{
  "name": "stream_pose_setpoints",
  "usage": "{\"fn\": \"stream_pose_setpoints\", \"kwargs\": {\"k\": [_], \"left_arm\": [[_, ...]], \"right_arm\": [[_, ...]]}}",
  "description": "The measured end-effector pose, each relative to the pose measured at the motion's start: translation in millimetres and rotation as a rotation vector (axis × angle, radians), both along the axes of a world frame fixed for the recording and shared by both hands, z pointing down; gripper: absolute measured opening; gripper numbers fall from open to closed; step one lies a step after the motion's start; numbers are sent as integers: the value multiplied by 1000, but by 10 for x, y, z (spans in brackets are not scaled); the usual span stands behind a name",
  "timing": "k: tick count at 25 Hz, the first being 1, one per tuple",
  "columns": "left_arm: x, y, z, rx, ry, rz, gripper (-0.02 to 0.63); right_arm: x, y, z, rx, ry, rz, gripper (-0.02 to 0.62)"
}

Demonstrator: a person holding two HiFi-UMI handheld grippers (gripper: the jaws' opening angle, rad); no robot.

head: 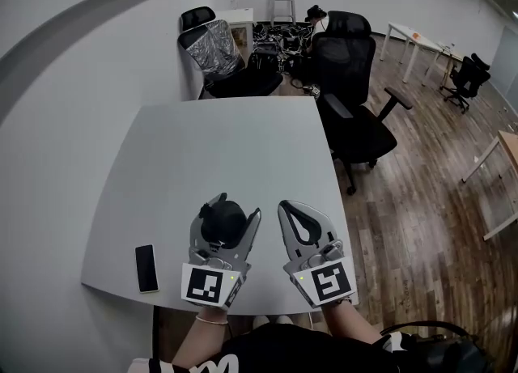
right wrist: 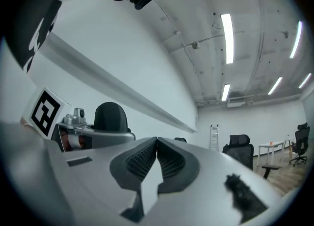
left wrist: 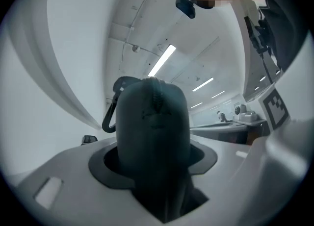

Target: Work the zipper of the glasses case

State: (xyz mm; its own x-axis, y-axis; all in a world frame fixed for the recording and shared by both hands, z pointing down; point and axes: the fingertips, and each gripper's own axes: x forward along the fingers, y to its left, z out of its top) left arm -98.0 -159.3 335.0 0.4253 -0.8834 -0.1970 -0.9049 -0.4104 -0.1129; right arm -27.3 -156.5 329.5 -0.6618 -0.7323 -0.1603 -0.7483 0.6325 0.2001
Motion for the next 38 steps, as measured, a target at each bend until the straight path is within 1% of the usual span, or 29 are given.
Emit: {"fn": "stream_pose_setpoints", "kwargs": {"k": [4, 8, 10, 13, 21, 25, 38], "left_arm": [[4, -27, 88, -43, -14, -19, 275], [-23, -50, 141, -78, 18, -36, 275], [-33, -41, 165, -86, 17, -43, 275], [-19, -26, 147, -89, 22, -44, 275], [-7, -16, 132, -102, 33, -46, 275], [-1, -7, 88, -102, 40, -41, 275], [22, 29, 65, -87, 30, -38, 275]], "right_arm": [[-25, -22, 18, -21, 7, 13, 6], [-86, -32, 39, -23, 15, 7, 6], [-115, -17, 73, -31, 21, 4, 6], [-118, 0, 78, -43, 26, 6, 6], [-164, 22, 42, -32, 37, -7, 6], [-204, 37, 56, -42, 48, -23, 6], [-225, 88, 54, -39, 61, -25, 6]]}}
